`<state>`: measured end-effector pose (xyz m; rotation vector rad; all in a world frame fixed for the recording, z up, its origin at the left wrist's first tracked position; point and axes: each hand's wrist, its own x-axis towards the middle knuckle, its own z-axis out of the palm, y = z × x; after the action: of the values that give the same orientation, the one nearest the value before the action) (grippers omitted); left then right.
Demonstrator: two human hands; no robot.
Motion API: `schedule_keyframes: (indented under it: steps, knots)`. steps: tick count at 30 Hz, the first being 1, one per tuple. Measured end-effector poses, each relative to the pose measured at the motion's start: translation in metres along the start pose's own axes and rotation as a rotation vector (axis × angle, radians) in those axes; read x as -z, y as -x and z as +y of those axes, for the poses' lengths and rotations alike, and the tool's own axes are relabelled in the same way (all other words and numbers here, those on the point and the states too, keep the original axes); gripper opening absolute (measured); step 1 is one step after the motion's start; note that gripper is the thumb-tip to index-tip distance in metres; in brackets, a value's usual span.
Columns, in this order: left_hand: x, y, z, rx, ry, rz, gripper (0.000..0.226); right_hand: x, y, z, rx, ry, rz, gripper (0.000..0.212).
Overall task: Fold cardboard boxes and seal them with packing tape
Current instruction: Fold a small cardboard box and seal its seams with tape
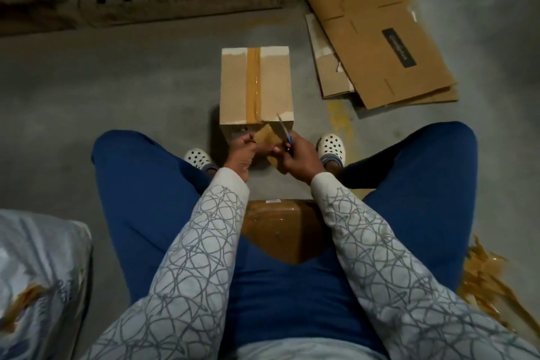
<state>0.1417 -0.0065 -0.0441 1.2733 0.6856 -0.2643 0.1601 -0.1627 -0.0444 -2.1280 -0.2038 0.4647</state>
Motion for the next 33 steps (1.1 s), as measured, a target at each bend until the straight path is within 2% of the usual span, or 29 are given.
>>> schedule_keyframes:
  steps: [4,7,10,13,16,19,22,26,29,33]
  knots:
    - [-0.002,0.012,-0.001,-0.075,-0.136,0.043,0.027,0.011,0.009,-0.007,0.046,0.211,-0.098,0.027]
    - [-0.003,0.024,0.001,-0.081,-0.079,0.048,0.024,0.027,0.014,-0.019,0.086,0.320,-0.164,0.037]
    - [-0.001,0.031,0.001,-0.042,-0.030,0.026,0.037,0.049,0.016,-0.033,0.163,0.422,-0.253,0.042]
    - [0.002,0.035,0.006,-0.036,-0.148,0.006,0.021,0.065,0.014,-0.034,0.200,0.476,-0.314,0.037]
    - [0.004,0.039,0.022,-0.034,-0.230,0.013,0.008,0.070,0.018,-0.025,0.152,0.323,-0.264,0.018]
    - [0.008,0.040,0.037,-0.021,-0.285,0.024,0.010,0.062,0.017,-0.019,0.049,-0.012,-0.188,0.026]
    - [0.020,0.038,0.039,-0.008,-0.239,0.090,0.013,0.055,0.011,-0.021,0.036,-0.148,-0.146,0.027]
    - [0.035,0.030,0.027,0.069,-0.114,0.188,0.012,0.045,0.003,-0.023,0.085,-0.073,-0.182,0.024]
    - [0.041,0.021,0.029,0.076,-0.132,0.216,0.018,0.041,-0.005,-0.023,0.159,0.093,-0.186,0.051]
    - [0.049,0.008,0.044,0.067,-0.175,0.185,0.023,0.041,-0.020,-0.028,0.234,0.170,-0.225,0.046]
